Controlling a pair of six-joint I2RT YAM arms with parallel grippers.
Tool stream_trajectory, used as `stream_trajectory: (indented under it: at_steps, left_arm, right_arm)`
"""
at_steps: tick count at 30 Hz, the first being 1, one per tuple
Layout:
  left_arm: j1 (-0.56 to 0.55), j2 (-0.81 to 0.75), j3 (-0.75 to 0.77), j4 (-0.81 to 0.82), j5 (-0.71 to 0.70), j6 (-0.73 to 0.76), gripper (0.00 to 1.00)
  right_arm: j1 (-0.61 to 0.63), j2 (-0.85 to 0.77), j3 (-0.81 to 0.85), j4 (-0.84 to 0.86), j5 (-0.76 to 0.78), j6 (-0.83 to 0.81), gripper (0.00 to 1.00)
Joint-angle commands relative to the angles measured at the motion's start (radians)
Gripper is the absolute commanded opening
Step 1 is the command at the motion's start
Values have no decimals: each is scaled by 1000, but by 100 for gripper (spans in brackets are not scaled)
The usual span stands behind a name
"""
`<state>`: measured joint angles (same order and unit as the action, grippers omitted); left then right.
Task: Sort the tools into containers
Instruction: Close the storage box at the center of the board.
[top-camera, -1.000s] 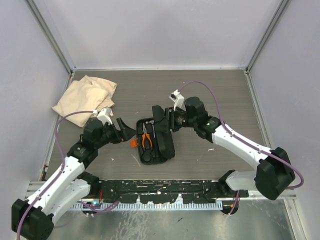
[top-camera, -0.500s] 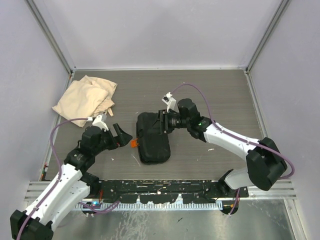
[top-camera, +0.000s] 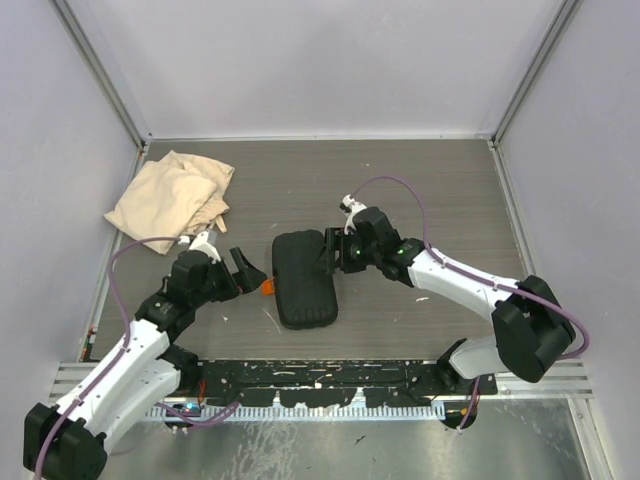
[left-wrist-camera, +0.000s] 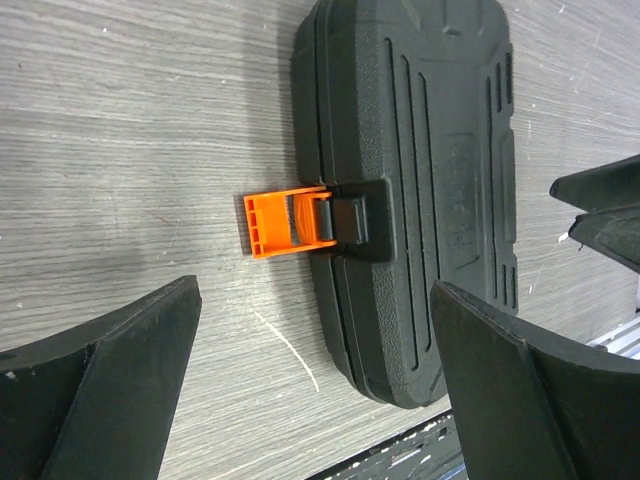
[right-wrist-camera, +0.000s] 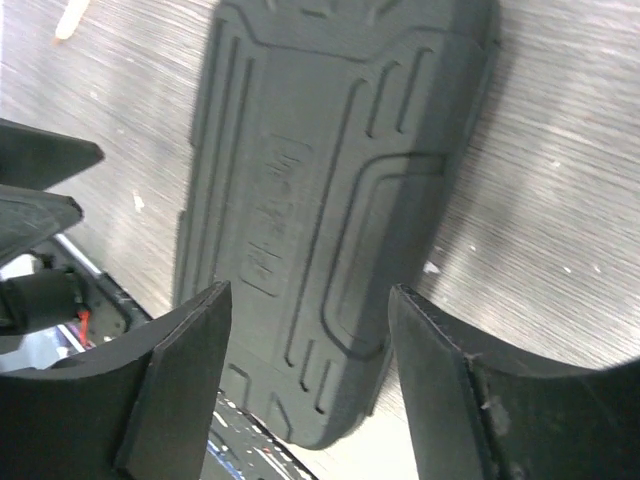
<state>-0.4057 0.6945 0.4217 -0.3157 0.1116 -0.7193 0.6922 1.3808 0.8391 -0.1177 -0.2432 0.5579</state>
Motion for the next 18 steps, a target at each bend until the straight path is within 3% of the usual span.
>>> stream_trajectory:
  at_steps: [1,7,18]
  left_arm:
    - [4,42,-12,101,-2,-38,98]
    - [4,142,4,144,-5,-90,98]
    - [2,232,-16,256,-9,-169,98]
  right_arm:
    - [15,-8,0,-40,97,-34,72]
    - [28,38,4,-21,112,-18,80]
    - [33,121,11,64,94,1,87]
